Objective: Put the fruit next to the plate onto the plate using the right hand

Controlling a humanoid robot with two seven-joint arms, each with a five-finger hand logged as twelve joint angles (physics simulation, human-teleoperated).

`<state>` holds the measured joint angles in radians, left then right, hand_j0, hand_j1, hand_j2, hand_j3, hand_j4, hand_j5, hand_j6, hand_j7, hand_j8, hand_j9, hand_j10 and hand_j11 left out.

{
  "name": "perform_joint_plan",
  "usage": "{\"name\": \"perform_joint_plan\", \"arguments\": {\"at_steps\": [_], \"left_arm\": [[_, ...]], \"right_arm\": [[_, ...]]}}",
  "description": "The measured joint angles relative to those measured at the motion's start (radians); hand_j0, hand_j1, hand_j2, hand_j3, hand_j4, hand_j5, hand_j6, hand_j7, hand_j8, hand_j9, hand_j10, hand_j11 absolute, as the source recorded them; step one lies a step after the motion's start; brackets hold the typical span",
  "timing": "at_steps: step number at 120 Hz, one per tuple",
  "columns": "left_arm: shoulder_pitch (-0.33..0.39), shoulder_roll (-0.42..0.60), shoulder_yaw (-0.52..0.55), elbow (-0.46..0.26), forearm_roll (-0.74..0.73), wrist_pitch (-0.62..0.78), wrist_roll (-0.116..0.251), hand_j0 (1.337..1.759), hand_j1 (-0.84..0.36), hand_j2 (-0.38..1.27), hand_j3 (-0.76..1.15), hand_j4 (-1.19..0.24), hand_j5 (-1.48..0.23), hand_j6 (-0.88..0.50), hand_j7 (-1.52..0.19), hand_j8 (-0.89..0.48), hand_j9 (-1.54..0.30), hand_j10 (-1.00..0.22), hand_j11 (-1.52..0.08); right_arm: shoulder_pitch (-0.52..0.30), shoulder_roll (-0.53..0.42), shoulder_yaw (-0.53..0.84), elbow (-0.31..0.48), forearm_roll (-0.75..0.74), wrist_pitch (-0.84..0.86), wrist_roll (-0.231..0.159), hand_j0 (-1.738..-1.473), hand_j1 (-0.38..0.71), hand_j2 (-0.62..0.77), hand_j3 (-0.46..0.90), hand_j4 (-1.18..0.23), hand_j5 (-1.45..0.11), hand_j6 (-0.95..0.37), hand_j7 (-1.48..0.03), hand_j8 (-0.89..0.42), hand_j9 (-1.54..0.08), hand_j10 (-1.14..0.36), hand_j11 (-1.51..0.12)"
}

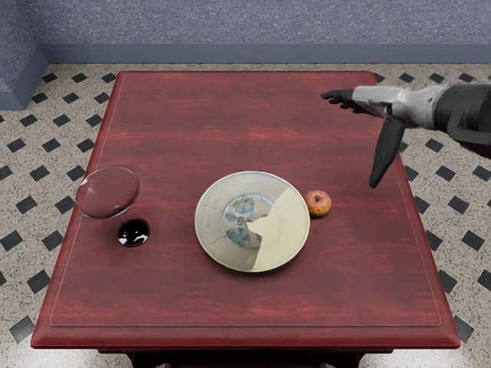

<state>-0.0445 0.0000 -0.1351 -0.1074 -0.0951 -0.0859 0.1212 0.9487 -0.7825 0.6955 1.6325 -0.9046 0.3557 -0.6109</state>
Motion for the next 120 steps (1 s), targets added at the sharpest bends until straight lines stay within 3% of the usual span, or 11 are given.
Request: {"name": "perform_joint_plan", "arguments": {"at_steps": [65,120], "left_arm": [[0.0,0.0,0.0,0.0,0.0,0.0,0.0,1.658,0.35,0.0,0.0,0.0,0.0,0.0,0.0,0.0,0.0,0.0,0.0],[0.0,0.0,0.0,0.0,0.0,0.0,0.0,1.658,0.35,0.0,0.0,0.0,0.0,0.0,0.0,0.0,0.0,0.0,0.0]], "right_arm": [[-0.167,0.131,-0.018,0.031,-0.29,-0.108,0.0,-1.658,-0.26,-0.01,0.0,-0.08,-0.1,-0.08,-0.1,-0.08,-0.1,-0.08,-0.1],[-0.241,0.182,-0.022,0.066,-0.388,-0.121,0.0,-1.658,-0.11,-0.04,0.0,-0.2,-0.26,-0.2,-0.26,-0.2,-0.26,-0.2,-0.26]]}}
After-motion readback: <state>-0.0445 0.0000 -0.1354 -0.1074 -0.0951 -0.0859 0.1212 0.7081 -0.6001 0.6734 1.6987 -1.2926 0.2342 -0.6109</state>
